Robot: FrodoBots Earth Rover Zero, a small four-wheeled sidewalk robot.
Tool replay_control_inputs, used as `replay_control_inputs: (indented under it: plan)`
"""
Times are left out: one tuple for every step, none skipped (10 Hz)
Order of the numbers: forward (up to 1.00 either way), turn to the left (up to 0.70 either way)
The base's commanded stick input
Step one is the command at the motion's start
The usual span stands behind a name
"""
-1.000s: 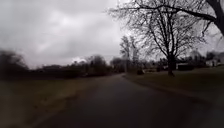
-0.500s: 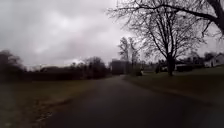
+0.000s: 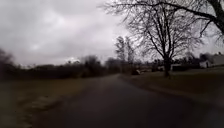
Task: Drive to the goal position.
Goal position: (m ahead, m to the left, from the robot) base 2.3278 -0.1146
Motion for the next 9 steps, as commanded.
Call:
replay_control_inputs:
  plan:
    - [1.00, 0.00]
    - [1.00, 0.00]
    - [1.00, 0.00]
    - [1.00, 0.00]
    - [1.00, 0.00]
    - [1.00, 0.00]
    - [1.00, 0.08]
    - [1.00, 0.25]
    - [1.00, 0.40]
